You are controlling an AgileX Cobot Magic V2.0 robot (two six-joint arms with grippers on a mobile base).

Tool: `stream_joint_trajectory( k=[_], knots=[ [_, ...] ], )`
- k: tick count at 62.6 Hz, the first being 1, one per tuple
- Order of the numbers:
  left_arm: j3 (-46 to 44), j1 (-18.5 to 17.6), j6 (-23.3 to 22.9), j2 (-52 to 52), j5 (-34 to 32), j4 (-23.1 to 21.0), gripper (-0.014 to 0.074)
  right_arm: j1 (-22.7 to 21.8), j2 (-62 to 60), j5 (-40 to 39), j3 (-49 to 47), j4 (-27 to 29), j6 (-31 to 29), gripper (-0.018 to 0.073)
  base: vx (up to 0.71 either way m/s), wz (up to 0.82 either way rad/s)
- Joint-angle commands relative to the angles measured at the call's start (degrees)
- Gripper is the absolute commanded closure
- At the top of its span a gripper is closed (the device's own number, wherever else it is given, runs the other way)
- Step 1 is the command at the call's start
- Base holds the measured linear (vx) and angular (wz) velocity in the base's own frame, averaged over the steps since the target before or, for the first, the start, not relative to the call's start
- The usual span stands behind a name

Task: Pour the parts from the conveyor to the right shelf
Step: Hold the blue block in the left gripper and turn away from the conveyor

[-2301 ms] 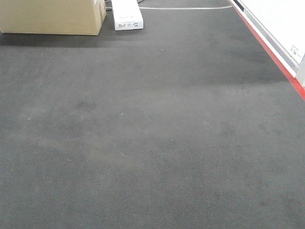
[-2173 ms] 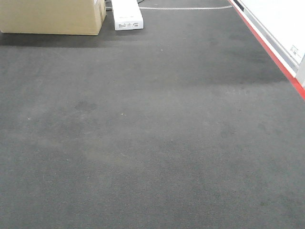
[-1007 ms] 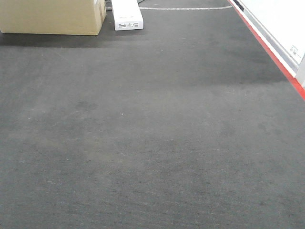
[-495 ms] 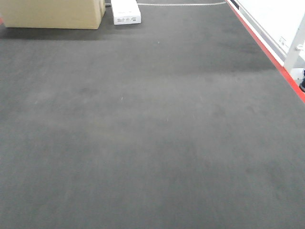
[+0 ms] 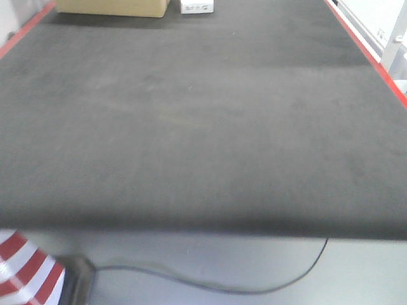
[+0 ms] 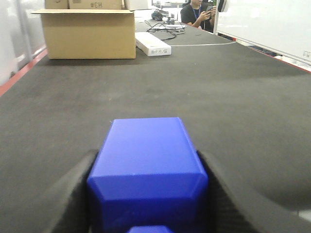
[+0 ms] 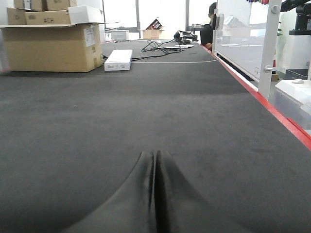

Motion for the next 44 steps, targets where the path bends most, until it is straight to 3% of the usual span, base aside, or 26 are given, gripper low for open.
stream_joint_trajectory(
  k=[1,44],
  knots=[
    [-1.4,-0.5,-0.2,-0.1,-5.1,-0.1,0.0603,-0.2,0.9,-4.3,0.9,-0.3,-0.4,0.0568,-0.42,0.13],
    [-1.4,-0.5,-0.2,-0.1,-5.1,-0.1,0.0603,-0.2,0.9,-4.3,0.9,-0.3,-0.4,0.0568,-0.36,-0.01]
  ],
)
